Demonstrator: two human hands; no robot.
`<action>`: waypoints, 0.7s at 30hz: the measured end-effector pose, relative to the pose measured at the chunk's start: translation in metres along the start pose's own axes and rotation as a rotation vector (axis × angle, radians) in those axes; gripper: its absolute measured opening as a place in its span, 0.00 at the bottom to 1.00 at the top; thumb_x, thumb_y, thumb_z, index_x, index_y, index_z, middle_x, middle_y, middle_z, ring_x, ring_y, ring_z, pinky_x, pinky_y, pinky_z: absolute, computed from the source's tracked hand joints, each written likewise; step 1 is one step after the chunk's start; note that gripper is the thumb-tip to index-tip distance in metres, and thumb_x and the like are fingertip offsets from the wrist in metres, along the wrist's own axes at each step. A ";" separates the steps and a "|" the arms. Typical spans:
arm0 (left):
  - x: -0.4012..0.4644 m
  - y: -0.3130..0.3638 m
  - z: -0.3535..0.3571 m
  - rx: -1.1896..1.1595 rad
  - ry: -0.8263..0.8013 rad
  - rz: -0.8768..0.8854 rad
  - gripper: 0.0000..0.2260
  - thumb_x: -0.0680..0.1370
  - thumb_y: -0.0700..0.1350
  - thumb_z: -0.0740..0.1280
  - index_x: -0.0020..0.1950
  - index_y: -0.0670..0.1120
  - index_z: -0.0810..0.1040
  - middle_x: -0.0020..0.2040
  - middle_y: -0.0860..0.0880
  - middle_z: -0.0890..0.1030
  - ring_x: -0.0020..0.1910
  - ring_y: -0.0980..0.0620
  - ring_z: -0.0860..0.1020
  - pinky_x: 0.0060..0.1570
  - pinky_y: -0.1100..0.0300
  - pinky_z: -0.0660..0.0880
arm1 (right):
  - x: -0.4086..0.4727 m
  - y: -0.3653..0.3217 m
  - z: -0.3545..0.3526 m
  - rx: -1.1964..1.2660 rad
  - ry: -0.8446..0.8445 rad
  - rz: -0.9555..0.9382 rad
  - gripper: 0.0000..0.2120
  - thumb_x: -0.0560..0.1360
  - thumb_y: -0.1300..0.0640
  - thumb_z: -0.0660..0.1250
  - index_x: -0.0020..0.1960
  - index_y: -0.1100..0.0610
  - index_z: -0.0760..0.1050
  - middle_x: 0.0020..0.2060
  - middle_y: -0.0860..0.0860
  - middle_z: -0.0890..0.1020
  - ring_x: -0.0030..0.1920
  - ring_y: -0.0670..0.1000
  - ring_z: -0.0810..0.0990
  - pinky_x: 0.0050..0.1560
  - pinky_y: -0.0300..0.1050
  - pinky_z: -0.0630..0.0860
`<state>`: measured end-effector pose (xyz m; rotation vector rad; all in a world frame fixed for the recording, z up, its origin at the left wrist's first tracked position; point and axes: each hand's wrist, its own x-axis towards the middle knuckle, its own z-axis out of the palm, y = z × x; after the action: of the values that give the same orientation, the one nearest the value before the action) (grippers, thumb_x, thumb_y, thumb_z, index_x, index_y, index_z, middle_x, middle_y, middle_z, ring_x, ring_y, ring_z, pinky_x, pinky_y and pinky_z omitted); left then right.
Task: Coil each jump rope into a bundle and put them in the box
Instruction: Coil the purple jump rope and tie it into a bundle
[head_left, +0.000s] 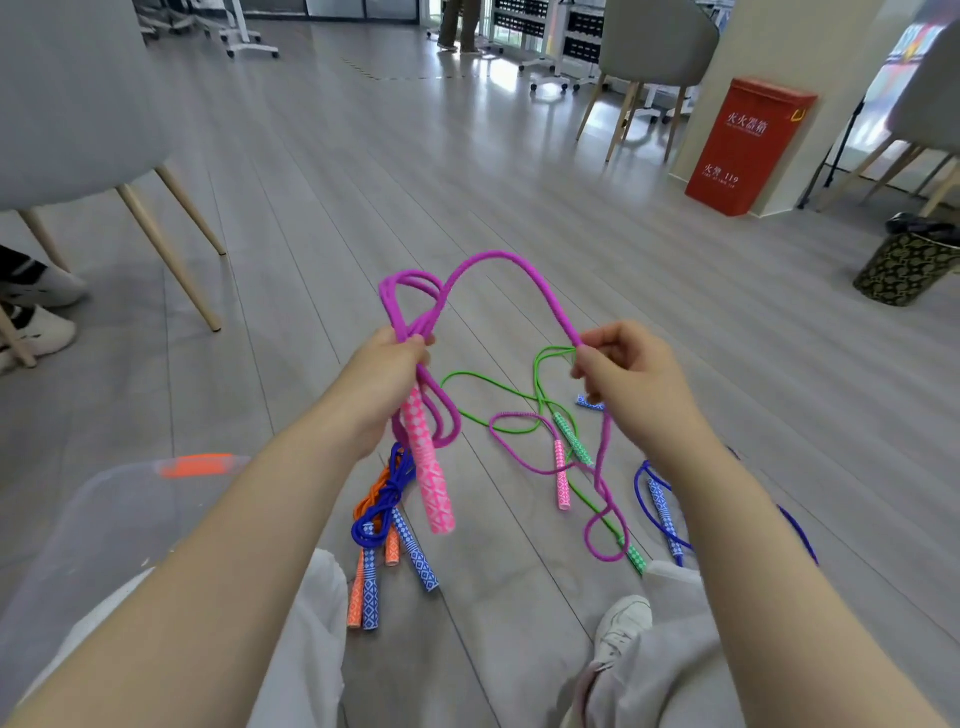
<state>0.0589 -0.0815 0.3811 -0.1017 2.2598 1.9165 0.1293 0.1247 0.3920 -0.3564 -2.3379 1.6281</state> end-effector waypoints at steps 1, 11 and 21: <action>-0.006 0.002 0.005 -0.040 -0.066 -0.020 0.08 0.80 0.39 0.59 0.55 0.45 0.76 0.41 0.51 0.74 0.35 0.54 0.69 0.33 0.62 0.66 | -0.003 -0.002 0.010 0.050 -0.009 -0.013 0.07 0.75 0.64 0.65 0.43 0.52 0.75 0.33 0.48 0.82 0.33 0.48 0.76 0.40 0.50 0.75; -0.026 0.004 0.020 -0.043 -0.380 0.005 0.17 0.68 0.43 0.63 0.57 0.45 0.77 0.47 0.44 0.77 0.46 0.49 0.74 0.48 0.51 0.70 | -0.015 0.002 0.051 -0.072 -0.055 -0.193 0.13 0.71 0.61 0.72 0.38 0.43 0.80 0.39 0.48 0.82 0.35 0.44 0.76 0.40 0.41 0.72; -0.028 0.000 0.025 0.100 -0.228 0.170 0.11 0.83 0.50 0.58 0.56 0.47 0.76 0.47 0.46 0.81 0.45 0.53 0.78 0.47 0.62 0.75 | -0.020 0.000 0.050 -0.105 -0.086 -0.198 0.07 0.72 0.56 0.73 0.43 0.47 0.76 0.36 0.45 0.79 0.33 0.46 0.76 0.39 0.48 0.77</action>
<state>0.0886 -0.0589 0.3820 0.3161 2.2658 1.7817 0.1299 0.0737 0.3739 -0.0727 -2.4399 1.4599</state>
